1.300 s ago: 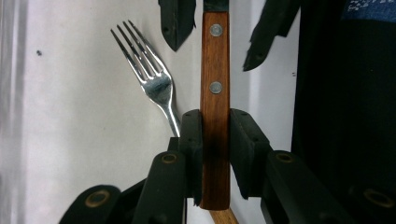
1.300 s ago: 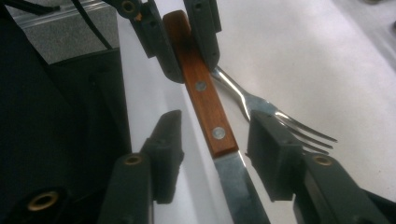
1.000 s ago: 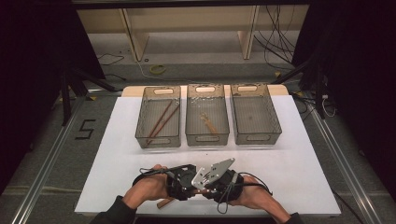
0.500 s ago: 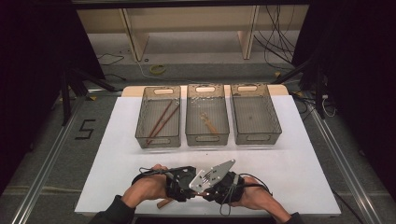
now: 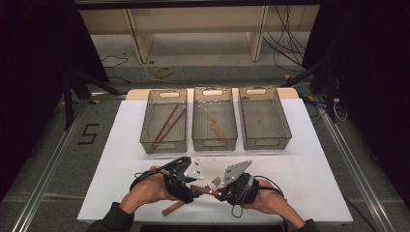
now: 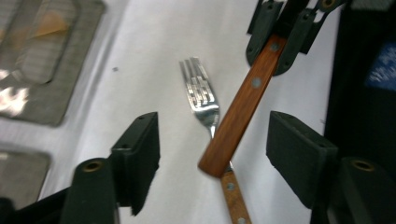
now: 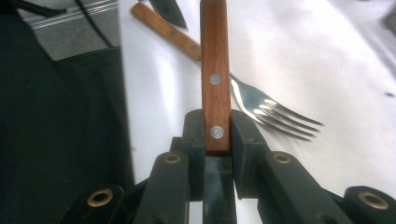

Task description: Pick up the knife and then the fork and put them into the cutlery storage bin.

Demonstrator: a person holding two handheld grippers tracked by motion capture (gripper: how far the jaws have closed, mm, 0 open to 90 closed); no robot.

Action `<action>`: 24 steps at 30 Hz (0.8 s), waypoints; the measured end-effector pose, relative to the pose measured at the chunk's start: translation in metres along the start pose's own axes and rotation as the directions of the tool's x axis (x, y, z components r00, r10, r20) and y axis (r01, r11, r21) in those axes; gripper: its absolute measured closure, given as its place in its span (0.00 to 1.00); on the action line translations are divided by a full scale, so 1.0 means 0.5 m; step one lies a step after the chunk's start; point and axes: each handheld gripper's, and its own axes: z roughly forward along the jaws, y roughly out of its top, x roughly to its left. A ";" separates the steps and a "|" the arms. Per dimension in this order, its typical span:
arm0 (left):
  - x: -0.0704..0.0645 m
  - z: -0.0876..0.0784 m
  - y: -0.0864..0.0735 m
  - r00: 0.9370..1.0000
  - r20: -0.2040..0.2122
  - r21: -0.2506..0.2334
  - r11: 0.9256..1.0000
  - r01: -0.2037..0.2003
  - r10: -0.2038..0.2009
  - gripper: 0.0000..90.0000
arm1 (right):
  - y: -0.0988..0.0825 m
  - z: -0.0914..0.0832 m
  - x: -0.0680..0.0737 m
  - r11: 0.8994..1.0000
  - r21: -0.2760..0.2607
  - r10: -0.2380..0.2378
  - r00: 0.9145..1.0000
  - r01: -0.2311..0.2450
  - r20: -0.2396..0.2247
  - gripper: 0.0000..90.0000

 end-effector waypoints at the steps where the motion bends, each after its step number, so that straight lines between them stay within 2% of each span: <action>1: 0.005 -0.002 -0.005 1.000 0.002 -0.007 1.000 0.029 -0.029 0.35 | -0.002 -0.004 -0.005 1.000 -0.003 0.010 1.000 -0.010 0.009 0.87; 6: 0.022 -0.003 -0.031 0.992 -0.025 -0.020 0.992 0.123 -0.124 0.30 | -0.012 -0.026 -0.029 0.997 -0.033 0.065 0.996 -0.063 0.054 0.87; 10: 0.033 -0.001 -0.057 0.980 -0.043 -0.042 0.980 0.195 -0.197 0.27 | -0.017 -0.045 -0.047 0.993 -0.061 0.103 0.991 -0.098 0.088 0.87; 12: 0.037 -0.002 -0.069 0.971 -0.046 -0.058 0.971 0.231 -0.234 0.26 | -0.019 -0.054 -0.055 0.991 -0.075 0.120 0.987 -0.112 0.103 0.87; 17: 0.045 -0.004 -0.085 0.953 -0.068 -0.098 0.953 0.288 -0.295 0.24 | -0.022 -0.079 -0.077 0.981 -0.116 0.169 0.976 -0.154 0.137 0.87; 21: 0.046 -0.004 -0.094 0.944 -0.071 -0.118 0.943 0.312 -0.322 0.23 | -0.026 -0.096 -0.097 0.973 -0.145 0.204 0.966 -0.182 0.160 0.87; 24: 0.045 -0.003 -0.101 0.940 -0.065 -0.128 0.937 0.325 -0.335 0.23 | -0.026 -0.109 -0.111 0.966 -0.164 0.228 0.958 -0.200 0.175 0.87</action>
